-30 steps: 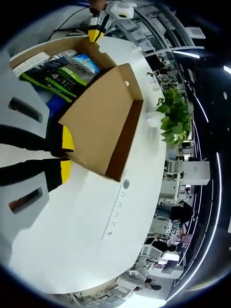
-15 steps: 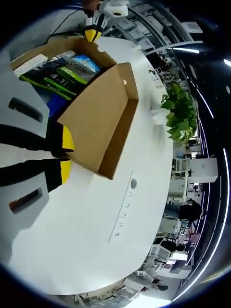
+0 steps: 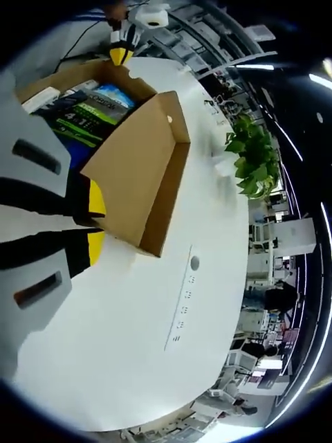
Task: Operate the shoe box by opening the lid, removing the specified soft item, and placing it in the target area until the item is outside and the box remains undamaged.
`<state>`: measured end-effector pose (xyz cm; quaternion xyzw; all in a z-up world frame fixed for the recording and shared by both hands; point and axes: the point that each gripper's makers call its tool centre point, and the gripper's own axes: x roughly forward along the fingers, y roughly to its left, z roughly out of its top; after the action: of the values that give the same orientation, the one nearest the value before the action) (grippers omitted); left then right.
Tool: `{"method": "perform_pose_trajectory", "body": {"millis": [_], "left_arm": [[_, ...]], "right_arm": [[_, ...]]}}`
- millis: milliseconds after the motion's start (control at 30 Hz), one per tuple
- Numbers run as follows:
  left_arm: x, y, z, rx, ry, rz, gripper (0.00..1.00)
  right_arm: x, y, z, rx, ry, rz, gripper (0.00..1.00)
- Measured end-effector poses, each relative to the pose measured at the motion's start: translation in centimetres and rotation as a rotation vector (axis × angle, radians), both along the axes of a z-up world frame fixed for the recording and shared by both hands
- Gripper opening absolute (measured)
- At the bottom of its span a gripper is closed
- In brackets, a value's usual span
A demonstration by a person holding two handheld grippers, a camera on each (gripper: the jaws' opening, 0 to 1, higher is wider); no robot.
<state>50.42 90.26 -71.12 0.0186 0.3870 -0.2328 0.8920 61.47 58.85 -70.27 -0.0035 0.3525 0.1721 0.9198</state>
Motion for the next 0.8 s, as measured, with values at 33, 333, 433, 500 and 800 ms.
{"method": "perform_pose_trajectory", "body": {"millis": [33, 333, 433, 500, 800], "left_arm": [[0.0, 0.0, 0.0, -0.001, 0.003, -0.001, 0.03], [-0.5, -0.1, -0.3, 0.036, 0.015, -0.028, 0.04], [-0.7, 0.0, 0.0, 0.047, 0.015, -0.028, 0.04], [-0.9, -0.1, 0.3, 0.056, 0.014, -0.035, 0.05], [-0.9, -0.3, 2.0, 0.076, -0.014, -0.045, 0.09]], "right_arm": [[-0.1, 0.0, 0.1, -0.008, -0.007, 0.007, 0.05], [-0.5, -0.5, 1.3, 0.000, -0.056, 0.008, 0.04], [-0.8, -0.4, 2.3, 0.016, -0.082, 0.016, 0.04], [-1.1, -0.1, 2.8, 0.015, -0.094, 0.032, 0.05], [-3.5, 1.2, 3.5, 0.008, -0.091, 0.104, 0.09]]}}
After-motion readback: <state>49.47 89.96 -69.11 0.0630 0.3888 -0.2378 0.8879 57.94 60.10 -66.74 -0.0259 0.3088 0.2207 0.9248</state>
